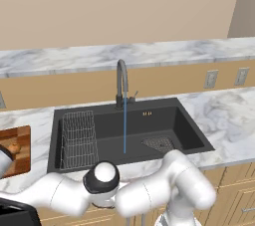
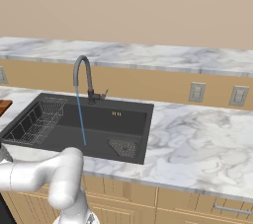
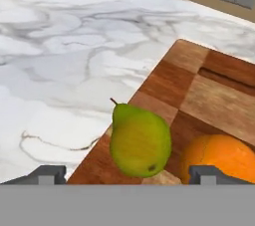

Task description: Pick the orange, pear, tangerine from the sink and place them on the cutting board to airdry. Then turn off the sink faucet.

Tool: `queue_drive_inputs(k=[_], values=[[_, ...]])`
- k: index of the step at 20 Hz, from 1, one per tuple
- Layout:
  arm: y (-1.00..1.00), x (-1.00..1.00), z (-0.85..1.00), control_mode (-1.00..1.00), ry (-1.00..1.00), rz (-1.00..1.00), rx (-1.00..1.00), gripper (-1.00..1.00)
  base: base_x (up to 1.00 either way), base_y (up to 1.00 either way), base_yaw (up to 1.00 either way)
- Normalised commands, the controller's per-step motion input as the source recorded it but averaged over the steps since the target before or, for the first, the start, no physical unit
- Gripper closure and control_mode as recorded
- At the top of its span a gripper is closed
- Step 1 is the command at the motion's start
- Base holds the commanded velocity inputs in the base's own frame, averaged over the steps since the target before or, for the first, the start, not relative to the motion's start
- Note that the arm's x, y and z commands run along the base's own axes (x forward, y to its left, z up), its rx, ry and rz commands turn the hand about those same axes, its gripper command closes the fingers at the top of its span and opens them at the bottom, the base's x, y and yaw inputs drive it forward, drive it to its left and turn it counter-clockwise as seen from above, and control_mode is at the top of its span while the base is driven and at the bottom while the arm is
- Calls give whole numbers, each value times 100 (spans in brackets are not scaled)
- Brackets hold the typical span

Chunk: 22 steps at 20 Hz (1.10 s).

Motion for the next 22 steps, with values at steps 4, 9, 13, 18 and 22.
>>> queue_drive_inputs(k=[4, 9, 13, 18, 22], values=[[-60, -54, 23, -100, -4, 0, 5, -100, 0, 0, 0], [-90, -61, 27, -100, -5, 0, 9, -100, 0, 0, 0], [-100, -49, 41, -100, -11, 0, 10, -100, 0, 0, 0], [-100, -37, 41, -100, -12, 0, 13, -100, 0, 0, 0], [-98, -33, 59, -100, -9, 0, 15, -100, 0, 0, 0]])
